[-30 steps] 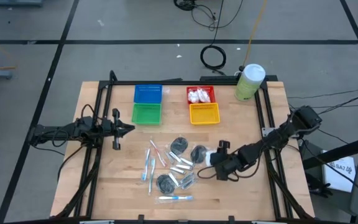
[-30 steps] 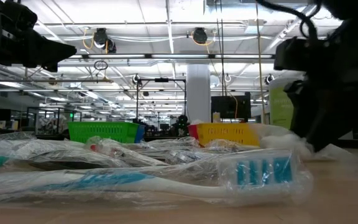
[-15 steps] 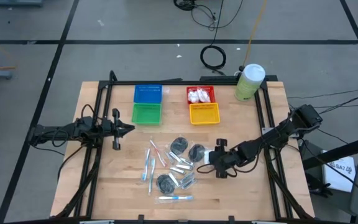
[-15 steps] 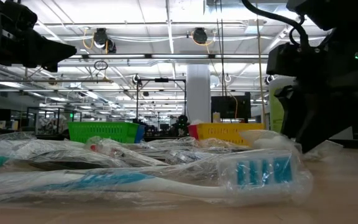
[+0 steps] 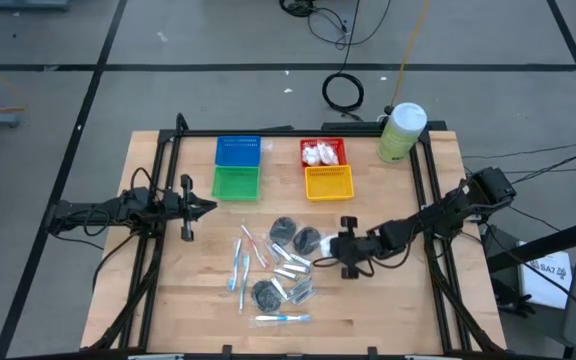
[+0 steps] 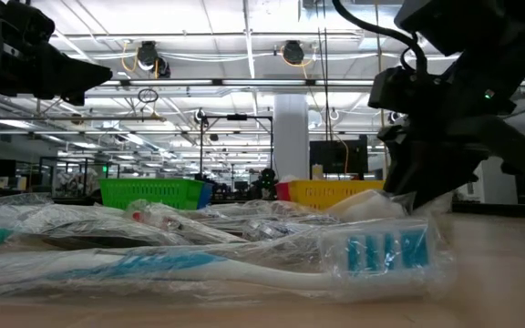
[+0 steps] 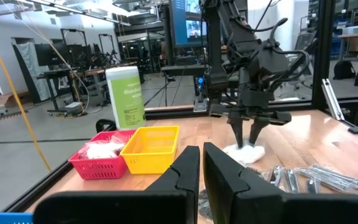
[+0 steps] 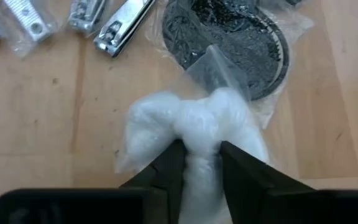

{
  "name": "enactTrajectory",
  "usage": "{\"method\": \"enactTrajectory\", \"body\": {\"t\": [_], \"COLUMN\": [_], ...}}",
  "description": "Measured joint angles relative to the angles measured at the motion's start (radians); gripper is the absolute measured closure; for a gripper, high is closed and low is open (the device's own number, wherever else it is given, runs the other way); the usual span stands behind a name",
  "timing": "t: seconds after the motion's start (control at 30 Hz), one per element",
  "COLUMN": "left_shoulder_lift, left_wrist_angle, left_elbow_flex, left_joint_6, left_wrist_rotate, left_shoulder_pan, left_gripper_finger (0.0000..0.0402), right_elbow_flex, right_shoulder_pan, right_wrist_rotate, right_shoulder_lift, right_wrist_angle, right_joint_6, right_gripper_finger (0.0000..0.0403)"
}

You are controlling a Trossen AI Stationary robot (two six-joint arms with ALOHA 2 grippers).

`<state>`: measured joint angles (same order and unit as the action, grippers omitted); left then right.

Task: Pick & Place Travel size toiletries
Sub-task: Put the cotton pack into the red bin

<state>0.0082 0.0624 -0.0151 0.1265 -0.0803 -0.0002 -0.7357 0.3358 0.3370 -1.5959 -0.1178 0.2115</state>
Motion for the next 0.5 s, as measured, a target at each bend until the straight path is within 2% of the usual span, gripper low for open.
{"method": "enactTrajectory", "body": {"t": [0.27, 0.5], "left_shoulder_lift": [0.000, 0.000], "left_wrist_angle": [0.000, 0.000], "left_elbow_flex": [0.000, 0.000], "left_joint_6": [0.000, 0.000], "left_wrist_rotate": [0.000, 0.000], "left_shoulder_pan": [0.000, 0.000], "left_gripper_finger": [0.0378, 0.0378], "right_elbow_flex": [0.000, 0.002], "right_shoulder_pan": [-0.008, -0.009], "right_wrist_rotate": [-0.002, -0.083], "right_shoulder_lift": [0.001, 0.049], "right_wrist_angle": [0.014, 0.029], "right_joint_6": [0.000, 0.001], "right_gripper_finger": [0.0357, 0.0381]}}
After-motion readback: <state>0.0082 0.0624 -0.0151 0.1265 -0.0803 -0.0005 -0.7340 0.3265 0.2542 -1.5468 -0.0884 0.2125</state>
